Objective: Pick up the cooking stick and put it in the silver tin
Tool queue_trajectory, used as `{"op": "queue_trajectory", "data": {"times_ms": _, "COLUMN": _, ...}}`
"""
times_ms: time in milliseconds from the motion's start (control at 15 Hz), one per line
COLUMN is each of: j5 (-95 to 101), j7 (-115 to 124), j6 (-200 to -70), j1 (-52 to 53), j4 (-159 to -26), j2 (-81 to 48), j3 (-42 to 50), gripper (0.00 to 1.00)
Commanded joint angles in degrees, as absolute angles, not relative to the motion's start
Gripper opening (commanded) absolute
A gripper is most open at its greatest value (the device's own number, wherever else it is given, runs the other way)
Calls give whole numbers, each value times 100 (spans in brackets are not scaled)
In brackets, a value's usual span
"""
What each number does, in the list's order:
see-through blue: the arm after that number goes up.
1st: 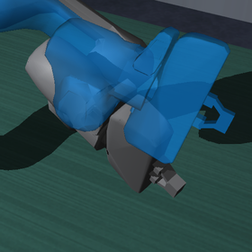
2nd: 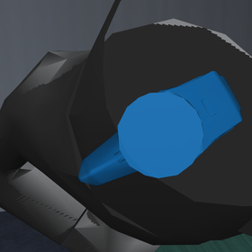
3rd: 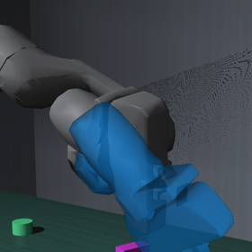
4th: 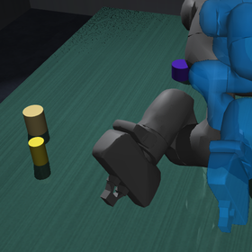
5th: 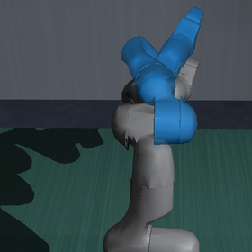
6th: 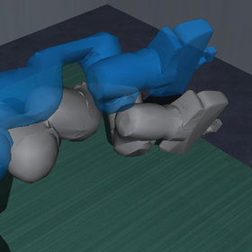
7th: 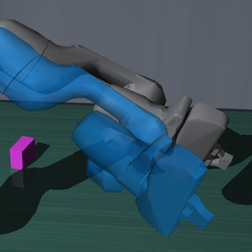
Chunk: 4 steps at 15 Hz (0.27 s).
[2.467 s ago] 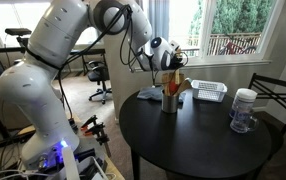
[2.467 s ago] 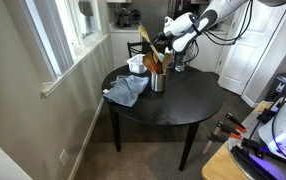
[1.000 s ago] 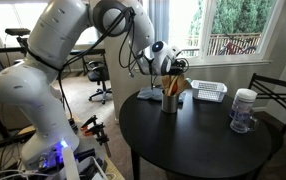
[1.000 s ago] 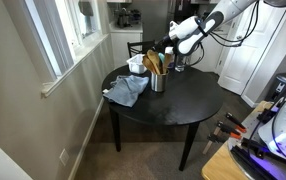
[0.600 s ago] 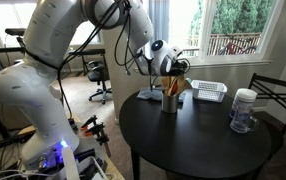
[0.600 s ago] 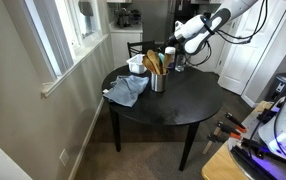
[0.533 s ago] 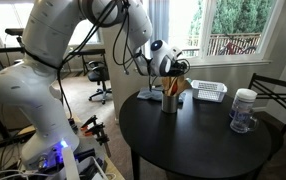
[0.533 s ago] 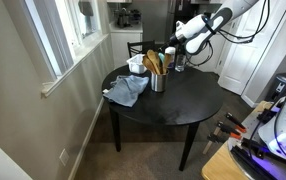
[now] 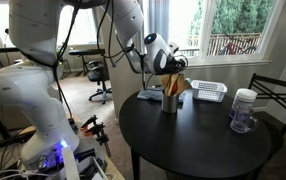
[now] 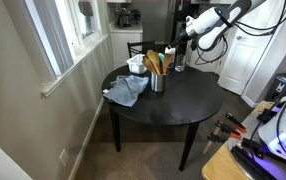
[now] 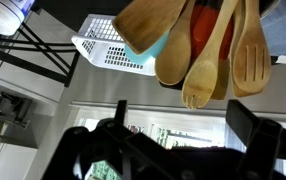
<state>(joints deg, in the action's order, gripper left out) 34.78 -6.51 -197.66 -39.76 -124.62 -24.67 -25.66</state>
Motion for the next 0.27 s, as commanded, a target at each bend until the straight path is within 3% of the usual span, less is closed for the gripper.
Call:
{"op": "queue_trajectory", "data": {"times_ms": 0, "j5": 3478, "j7": -651, "j6": -19765, "j1": -3990, "j4": -12500, "j2": -2431, "j3": -2575, "gripper": 100}}
{"op": "queue_trajectory", "data": {"times_ms": 200, "j5": 3478, "j7": -651, "j6": -19761, "j1": -3992, "j4": -12528, "j2": -2420, "j3": -2590, "gripper": 100}}
